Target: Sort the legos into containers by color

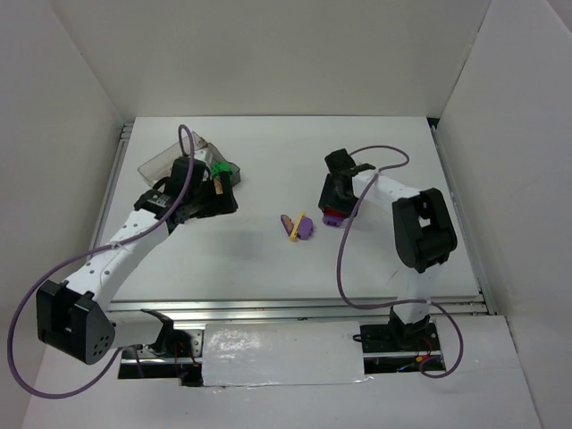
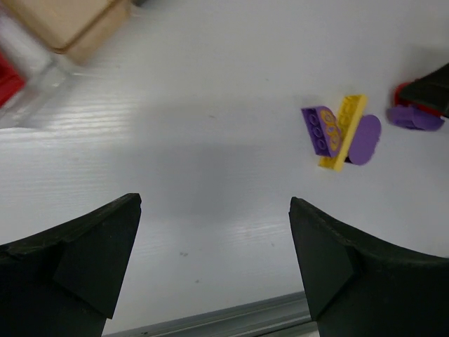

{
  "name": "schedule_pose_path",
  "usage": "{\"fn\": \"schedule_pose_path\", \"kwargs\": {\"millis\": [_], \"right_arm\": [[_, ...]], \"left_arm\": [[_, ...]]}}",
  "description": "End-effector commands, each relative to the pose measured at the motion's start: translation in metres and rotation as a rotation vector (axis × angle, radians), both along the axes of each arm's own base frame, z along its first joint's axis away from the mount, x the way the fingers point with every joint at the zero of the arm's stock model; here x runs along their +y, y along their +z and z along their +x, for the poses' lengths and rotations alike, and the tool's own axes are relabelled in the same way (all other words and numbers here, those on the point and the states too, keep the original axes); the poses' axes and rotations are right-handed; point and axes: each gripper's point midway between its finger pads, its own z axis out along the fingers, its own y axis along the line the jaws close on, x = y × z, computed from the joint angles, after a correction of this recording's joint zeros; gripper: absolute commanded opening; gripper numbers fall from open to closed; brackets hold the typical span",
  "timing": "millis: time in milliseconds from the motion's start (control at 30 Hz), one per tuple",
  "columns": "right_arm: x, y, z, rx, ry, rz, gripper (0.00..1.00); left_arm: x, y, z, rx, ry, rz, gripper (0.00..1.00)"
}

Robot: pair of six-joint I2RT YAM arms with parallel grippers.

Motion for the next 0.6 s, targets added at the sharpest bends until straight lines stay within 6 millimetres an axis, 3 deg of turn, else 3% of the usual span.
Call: {"fn": "schedule_pose_path", "kwargs": {"millis": [0, 33, 67, 100, 133, 167, 200, 267, 300, 333, 367, 567], "right_arm": [[0.006, 0.07, 0.013, -0.235, -0.13, 0.112, 0.0], [0.012, 0.084, 0.019, -0.301, -0.198, 0.188, 0.0], [0.013, 0.079, 0.005, -0.299, -0.226, 0.217, 0.0], [0.016, 0.108, 0.002, -0.37, -0.261, 0.292, 0.0], [0.025, 0.121, 0.003, -0.417, -0.315, 0.388, 0.0], [0.029, 0.116, -0.011, -0.405, -0.334, 0.426, 0.0], [0.033, 0.14, -0.016, -0.45, -0.383, 0.513, 0.0], [0.037, 0.151, -0.024, -0.491, -0.408, 0.543, 0.0], [0.047, 0.165, -0.034, -0.496, -0.444, 0.587, 0.0], [0.043, 0.16, -0.045, -0.472, -0.481, 0.545, 0.0], [0.036, 0.175, -0.044, -0.518, -0.538, 0.517, 0.0], [0.049, 0.202, -0.071, -0.511, -0.603, 0.572, 0.0]], "left_arm": [[-0.055, 0.01, 0.003, -0.088, -0.131, -0.175, 0.99], [-0.074, 0.013, 0.0, -0.105, -0.2, -0.235, 1.0], [-0.092, 0.006, -0.007, -0.098, -0.251, -0.277, 0.99], [-0.111, 0.022, 0.001, -0.181, -0.298, -0.344, 0.99], [-0.127, 0.026, -0.005, -0.195, -0.359, -0.397, 1.0], [-0.141, 0.024, -0.009, -0.192, -0.391, -0.435, 1.0], [-0.155, 0.04, -0.006, -0.263, -0.435, -0.481, 0.99], [-0.179, 0.052, -0.017, -0.3, -0.527, -0.533, 1.0], [-0.188, 0.059, -0.02, -0.332, -0.562, -0.546, 1.0], [-0.196, 0.075, -0.02, -0.4, -0.603, -0.56, 0.99], [-0.204, 0.077, -0.024, -0.407, -0.633, -0.561, 1.0], [-0.224, 0.093, -0.025, -0.45, -0.728, -0.587, 1.0]]}}
